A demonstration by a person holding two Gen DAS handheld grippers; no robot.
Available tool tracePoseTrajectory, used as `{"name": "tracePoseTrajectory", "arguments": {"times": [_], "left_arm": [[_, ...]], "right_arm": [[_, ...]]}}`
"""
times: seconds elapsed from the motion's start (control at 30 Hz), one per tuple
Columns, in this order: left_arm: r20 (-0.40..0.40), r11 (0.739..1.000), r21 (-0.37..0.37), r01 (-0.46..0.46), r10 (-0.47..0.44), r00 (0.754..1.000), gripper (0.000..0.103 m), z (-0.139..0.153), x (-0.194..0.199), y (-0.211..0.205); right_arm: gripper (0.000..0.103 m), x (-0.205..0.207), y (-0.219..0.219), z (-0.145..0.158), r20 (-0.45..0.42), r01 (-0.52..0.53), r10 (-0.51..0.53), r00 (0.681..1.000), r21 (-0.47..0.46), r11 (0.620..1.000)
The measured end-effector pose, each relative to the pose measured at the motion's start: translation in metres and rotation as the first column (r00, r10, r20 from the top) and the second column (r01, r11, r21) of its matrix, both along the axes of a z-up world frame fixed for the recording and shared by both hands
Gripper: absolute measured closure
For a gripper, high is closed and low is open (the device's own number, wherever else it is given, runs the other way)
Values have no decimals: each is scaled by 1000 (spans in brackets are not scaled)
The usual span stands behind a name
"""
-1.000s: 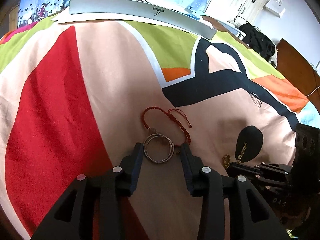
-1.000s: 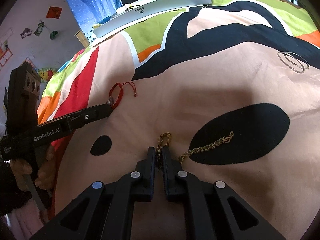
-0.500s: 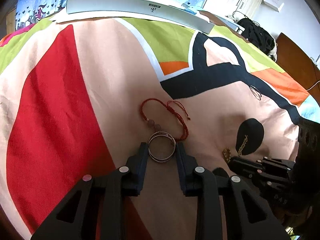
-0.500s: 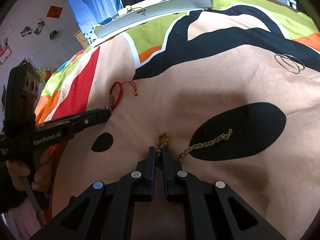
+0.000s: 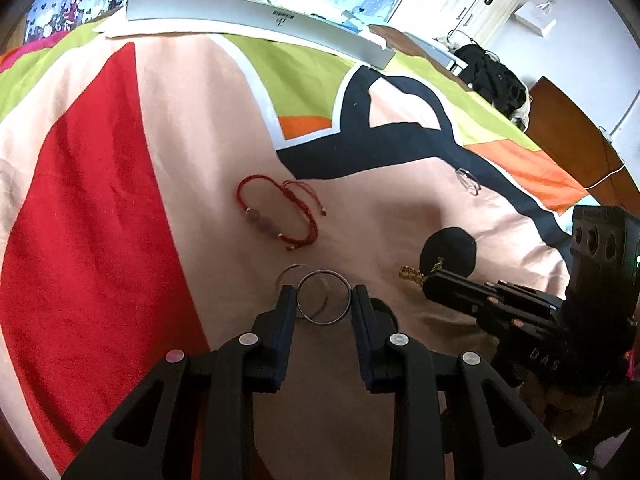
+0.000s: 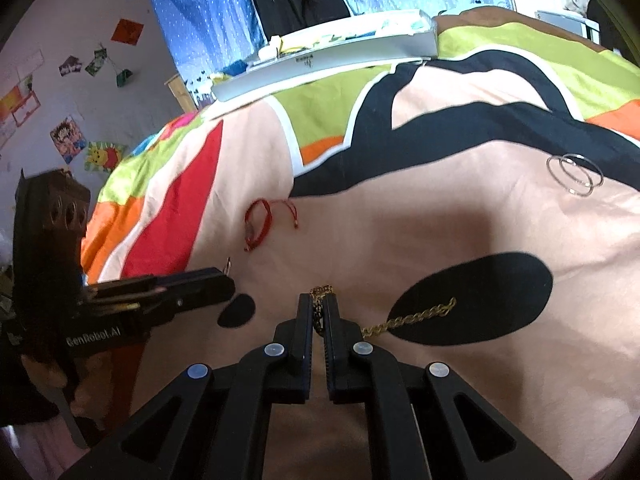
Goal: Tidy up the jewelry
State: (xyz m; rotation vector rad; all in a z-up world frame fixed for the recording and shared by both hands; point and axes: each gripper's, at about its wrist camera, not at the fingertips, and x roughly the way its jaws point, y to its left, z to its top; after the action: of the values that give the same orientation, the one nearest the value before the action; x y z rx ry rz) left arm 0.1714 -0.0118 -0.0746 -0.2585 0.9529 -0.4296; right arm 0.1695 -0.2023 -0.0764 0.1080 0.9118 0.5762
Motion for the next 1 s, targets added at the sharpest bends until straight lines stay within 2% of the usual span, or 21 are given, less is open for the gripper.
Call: {"name": "tracePoseTrajectory", "arguments": {"times": [0.2, 0.37, 0.57, 0.7, 1.0], "left_arm": [[31, 1000, -4, -2, 2, 1000, 79, 8, -1, -1], [51, 999, 31, -19, 17, 999, 79, 18, 2, -1], [58, 999, 36, -38, 36, 998, 79, 33, 16, 7], [56, 998, 24, -56, 54, 997, 79, 48, 38, 14], [141, 999, 28, -38, 33, 989, 79, 108, 117, 20]], "right_arm": [[98, 6, -4, 17, 31, 17, -18, 999, 42, 999], [98, 12, -8, 29, 60, 29, -34, 998, 76, 997], [98, 36, -13, 42, 88, 44, -57, 994, 137, 990], [98, 53, -16, 57, 118, 31, -49, 992, 150, 988], [98, 123, -14, 113, 218, -41, -7, 976, 216, 975]]}}
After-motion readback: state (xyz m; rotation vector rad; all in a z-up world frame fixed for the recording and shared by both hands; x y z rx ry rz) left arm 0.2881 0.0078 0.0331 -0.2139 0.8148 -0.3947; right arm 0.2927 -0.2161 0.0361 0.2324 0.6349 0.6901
